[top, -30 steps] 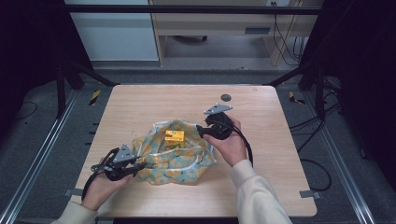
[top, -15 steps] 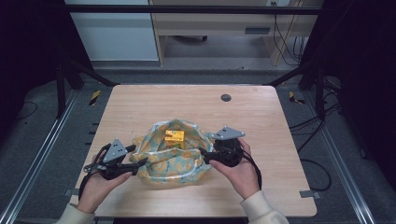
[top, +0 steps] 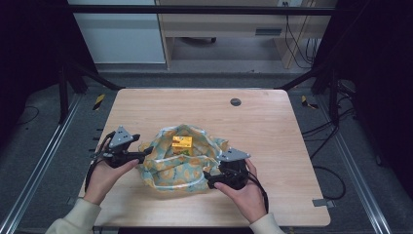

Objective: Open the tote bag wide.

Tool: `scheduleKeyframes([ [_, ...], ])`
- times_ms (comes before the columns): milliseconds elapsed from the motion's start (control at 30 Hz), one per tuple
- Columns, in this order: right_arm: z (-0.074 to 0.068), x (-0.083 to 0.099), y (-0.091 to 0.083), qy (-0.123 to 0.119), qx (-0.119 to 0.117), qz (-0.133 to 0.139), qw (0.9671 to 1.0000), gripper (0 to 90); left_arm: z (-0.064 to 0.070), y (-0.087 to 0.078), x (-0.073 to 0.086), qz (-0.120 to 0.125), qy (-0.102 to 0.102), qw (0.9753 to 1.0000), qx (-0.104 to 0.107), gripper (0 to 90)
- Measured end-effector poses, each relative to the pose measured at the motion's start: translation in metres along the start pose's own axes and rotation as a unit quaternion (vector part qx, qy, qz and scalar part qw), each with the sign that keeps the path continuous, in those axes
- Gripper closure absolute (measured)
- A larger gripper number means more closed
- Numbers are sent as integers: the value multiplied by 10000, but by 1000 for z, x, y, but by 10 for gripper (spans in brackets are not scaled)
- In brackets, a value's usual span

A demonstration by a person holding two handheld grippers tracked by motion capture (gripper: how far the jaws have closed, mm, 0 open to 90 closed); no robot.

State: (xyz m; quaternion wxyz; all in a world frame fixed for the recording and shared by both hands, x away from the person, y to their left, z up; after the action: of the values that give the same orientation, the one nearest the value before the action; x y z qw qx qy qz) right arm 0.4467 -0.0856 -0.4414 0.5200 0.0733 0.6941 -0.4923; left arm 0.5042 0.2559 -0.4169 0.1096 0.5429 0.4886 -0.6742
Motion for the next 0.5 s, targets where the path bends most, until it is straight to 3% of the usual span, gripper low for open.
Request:
scheduleKeyframes([
  [267, 0, 4, 17, 90, -95, -152, 9998, 93, -6, 25, -2, -138, 49, 9999, 64, 285],
  [400, -1, 11, 27, 179, -58, -319, 9993, 99, -6, 40, 5, -410, 95, 9990, 180, 301],
  [500, -3, 14, 33, 187, -94, -416, 9989, 195, -4, 46, 11, -579, 144, 9980, 219, 346],
])
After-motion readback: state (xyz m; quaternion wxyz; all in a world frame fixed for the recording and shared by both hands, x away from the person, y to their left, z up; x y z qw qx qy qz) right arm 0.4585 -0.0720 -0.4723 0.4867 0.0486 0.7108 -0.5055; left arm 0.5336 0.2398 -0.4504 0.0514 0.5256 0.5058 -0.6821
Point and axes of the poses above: each handheld gripper's, and its own axes: y roughly forward along the jaws, x roughly out of its underside, z roughly to its right, the point moved 1 cm from there along y, roughly forward along the jaws, and after that the axes turned 3 degrees about -y, right-handed, at the moved point
